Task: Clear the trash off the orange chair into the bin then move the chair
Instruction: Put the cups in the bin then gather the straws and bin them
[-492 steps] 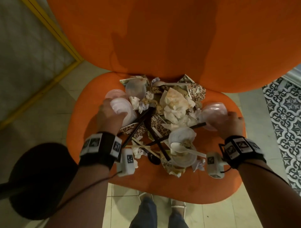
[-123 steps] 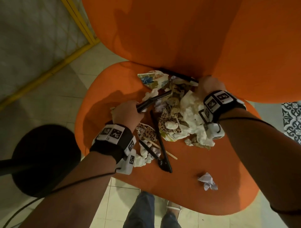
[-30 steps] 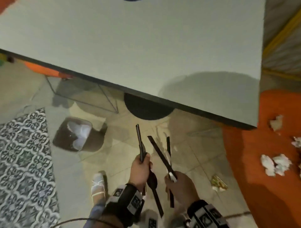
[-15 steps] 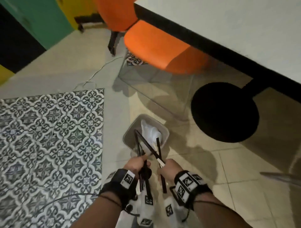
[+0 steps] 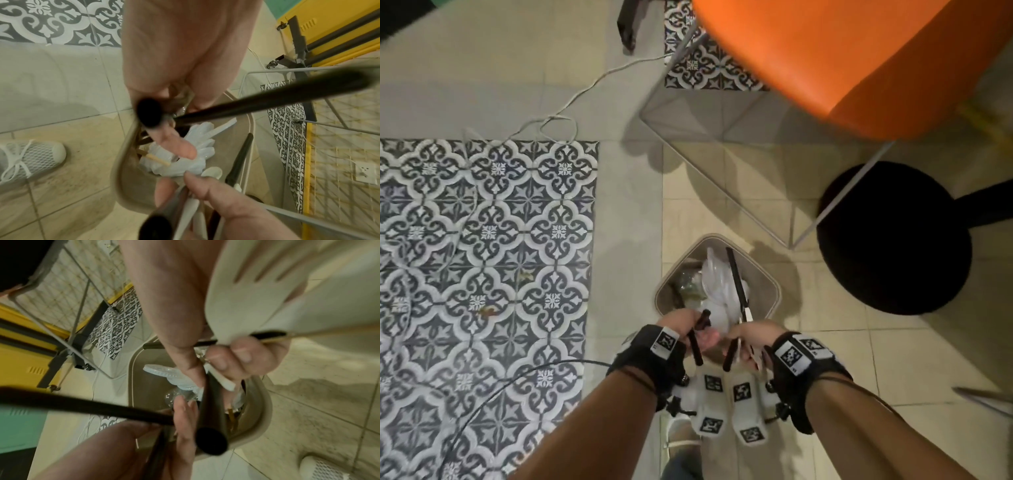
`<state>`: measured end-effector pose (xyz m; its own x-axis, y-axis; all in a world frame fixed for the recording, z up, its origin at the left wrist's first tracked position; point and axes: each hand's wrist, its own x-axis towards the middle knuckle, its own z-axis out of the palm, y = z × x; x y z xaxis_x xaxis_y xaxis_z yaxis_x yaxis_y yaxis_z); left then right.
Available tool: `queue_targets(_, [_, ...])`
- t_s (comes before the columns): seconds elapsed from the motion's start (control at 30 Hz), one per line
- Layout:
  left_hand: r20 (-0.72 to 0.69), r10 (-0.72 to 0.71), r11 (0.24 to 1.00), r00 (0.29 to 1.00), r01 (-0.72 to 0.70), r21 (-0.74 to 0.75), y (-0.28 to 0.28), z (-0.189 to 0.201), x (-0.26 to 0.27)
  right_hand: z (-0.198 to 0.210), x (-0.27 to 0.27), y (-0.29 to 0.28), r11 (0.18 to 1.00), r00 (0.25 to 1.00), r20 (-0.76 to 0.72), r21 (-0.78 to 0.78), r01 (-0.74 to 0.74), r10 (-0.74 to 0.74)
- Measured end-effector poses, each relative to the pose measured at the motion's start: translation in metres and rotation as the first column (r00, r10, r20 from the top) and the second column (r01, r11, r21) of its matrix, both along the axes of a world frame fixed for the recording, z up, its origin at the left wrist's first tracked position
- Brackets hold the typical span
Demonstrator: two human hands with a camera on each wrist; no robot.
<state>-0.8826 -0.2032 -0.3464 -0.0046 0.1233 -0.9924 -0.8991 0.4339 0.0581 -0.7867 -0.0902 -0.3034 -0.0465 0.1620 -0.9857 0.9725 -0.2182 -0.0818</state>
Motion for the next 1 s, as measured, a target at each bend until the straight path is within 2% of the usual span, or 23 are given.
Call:
queue_targets(0.1, [-0.055, -0.034, 0.999, 0.998, 0.033, -0.021, 0.002, 0.000, -0.008, -0.013, -0.005, 0.000, 0.995, 0.996, 0.028, -0.065, 0.082, -0.080])
queue_targets(0.27, [-0.091, -0.058, 0.997, 0.994, 0.053, -0.057, 0.006, 0.000, -0.015, -0.018, -0.004, -0.001, 0.991, 0.992, 0.077, -0.078, 0.111, -0.105])
queue_targets(0.37, [-0.132, -0.048, 0.999, 0.990, 0.046, -0.019, 0.011, 0.004, -0.010, -0.017, 0.003, -0.006, 0.971, 0.969, 0.071, -0.025, 0.238, -0.236])
queue_targets(0.5, [-0.092, -0.028, 1.000, 0.995, 0.028, -0.007, 0.015, 0.009, -0.007, -0.019, -0.004, 0.000, 0.881, 0.881, 0.018, 0.008, 0.473, -0.473])
queue_targets(0.6, [-0.103, -0.052, 0.998, 0.993, 0.054, 0.012, 0.011, 0.009, -0.005, -0.018, -0.024, 0.006, 0.870, 0.872, -0.015, 0.055, 0.489, -0.489])
queue_targets(0.73, [-0.233, -0.148, 0.988, 0.961, 0.154, 0.009, 0.002, 0.004, -0.003, -0.019, -0.039, 0.009, 0.884, 0.884, -0.087, 0.053, 0.465, -0.459])
queue_targets(0.8, [-0.281, -0.121, 0.990, 0.952, 0.136, 0.034, -0.002, 0.002, -0.004, -0.021, -0.042, 0.004, 0.877, 0.874, -0.104, 0.026, 0.480, -0.475])
queue_targets(0.87, [-0.268, -0.042, 0.997, 0.963, 0.056, 0.046, -0.002, 0.006, -0.006, -0.023, -0.042, -0.001, 0.877, 0.869, -0.126, -0.015, 0.481, -0.478])
queue_targets(1.0, [-0.223, -0.102, 0.994, 0.970, 0.106, 0.006, 0.001, 0.020, -0.006, -0.023, -0.029, -0.008, 0.873, 0.861, -0.142, -0.056, 0.485, -0.488])
